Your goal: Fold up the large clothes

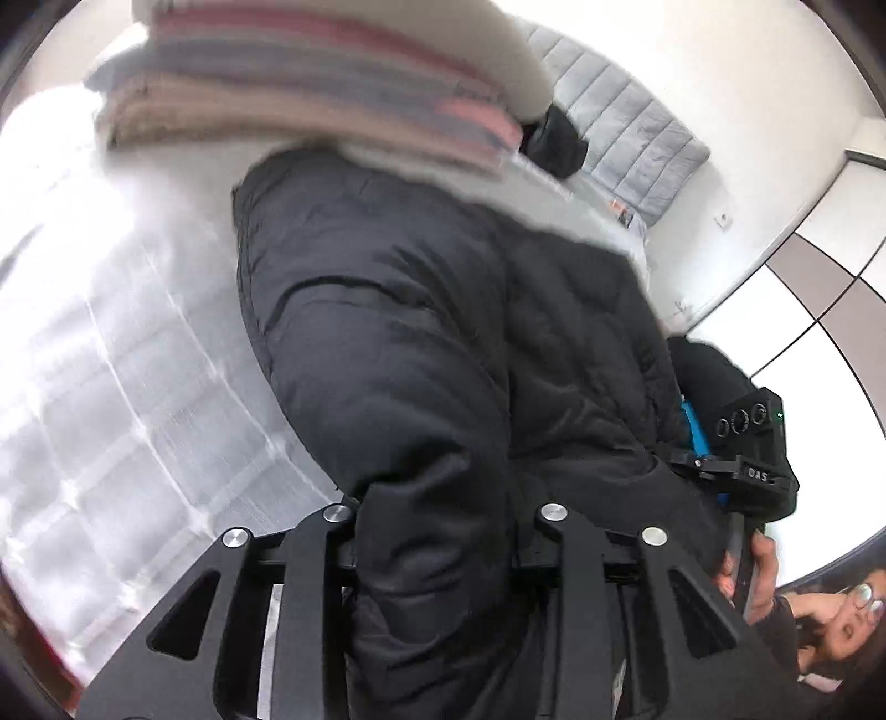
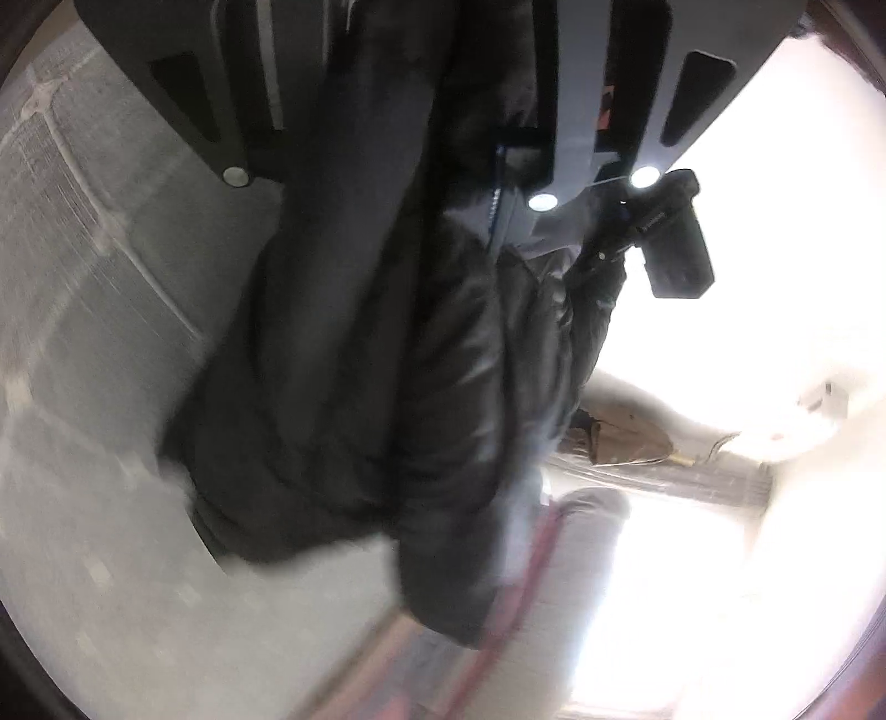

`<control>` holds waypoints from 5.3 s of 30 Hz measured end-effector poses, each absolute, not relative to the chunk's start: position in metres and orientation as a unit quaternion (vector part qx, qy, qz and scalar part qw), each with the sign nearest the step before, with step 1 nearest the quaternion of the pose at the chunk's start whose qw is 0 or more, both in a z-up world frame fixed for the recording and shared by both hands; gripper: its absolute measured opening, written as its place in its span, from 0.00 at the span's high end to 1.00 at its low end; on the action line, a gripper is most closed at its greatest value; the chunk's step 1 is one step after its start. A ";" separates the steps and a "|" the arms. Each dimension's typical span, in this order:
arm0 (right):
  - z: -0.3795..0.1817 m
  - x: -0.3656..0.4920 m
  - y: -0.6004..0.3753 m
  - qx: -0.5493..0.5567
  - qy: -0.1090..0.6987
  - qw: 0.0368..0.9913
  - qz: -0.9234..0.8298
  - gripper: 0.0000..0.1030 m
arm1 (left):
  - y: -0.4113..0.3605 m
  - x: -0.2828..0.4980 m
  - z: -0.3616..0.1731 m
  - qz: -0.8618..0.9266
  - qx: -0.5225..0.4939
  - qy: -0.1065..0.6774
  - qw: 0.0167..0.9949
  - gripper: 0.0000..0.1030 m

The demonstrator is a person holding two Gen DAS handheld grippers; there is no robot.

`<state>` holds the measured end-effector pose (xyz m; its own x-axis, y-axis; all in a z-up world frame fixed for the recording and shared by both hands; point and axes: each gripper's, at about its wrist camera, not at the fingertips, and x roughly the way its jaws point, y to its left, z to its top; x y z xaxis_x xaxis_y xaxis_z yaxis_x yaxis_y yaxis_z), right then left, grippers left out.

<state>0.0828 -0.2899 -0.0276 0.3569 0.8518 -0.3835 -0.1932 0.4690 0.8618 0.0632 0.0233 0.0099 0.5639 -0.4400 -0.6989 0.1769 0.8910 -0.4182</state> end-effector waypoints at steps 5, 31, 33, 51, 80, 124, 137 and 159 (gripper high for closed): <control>0.032 0.108 -0.241 0.350 0.388 0.755 0.396 0.75 | 0.066 0.071 0.063 -0.160 -0.133 0.383 0.900 0.74; -0.068 0.218 -0.033 0.305 0.515 0.718 0.355 0.16 | 0.364 0.099 -0.016 -0.020 -0.159 0.450 0.878 0.22; -0.039 0.193 -0.048 0.230 0.498 0.782 0.298 0.14 | 0.351 0.075 -0.004 0.002 -0.141 0.438 0.888 0.22; 0.077 -0.006 0.033 -0.037 0.292 0.945 0.141 0.07 | 0.212 -0.062 0.033 0.095 -0.079 0.384 0.915 0.16; 0.079 0.008 0.065 -0.026 0.325 0.939 0.106 0.07 | 0.216 -0.074 0.044 0.115 -0.089 0.347 0.927 0.14; 0.079 0.006 0.066 -0.027 0.329 0.937 0.115 0.07 | 0.207 -0.071 0.043 0.112 -0.077 0.349 0.927 0.14; 0.078 0.006 0.064 -0.024 0.331 0.936 0.119 0.07 | 0.206 -0.071 0.042 0.114 -0.073 0.349 0.927 0.14; 0.072 0.005 0.065 -0.021 0.337 0.933 0.122 0.07 | 0.205 -0.069 0.036 0.118 -0.065 0.354 0.926 0.14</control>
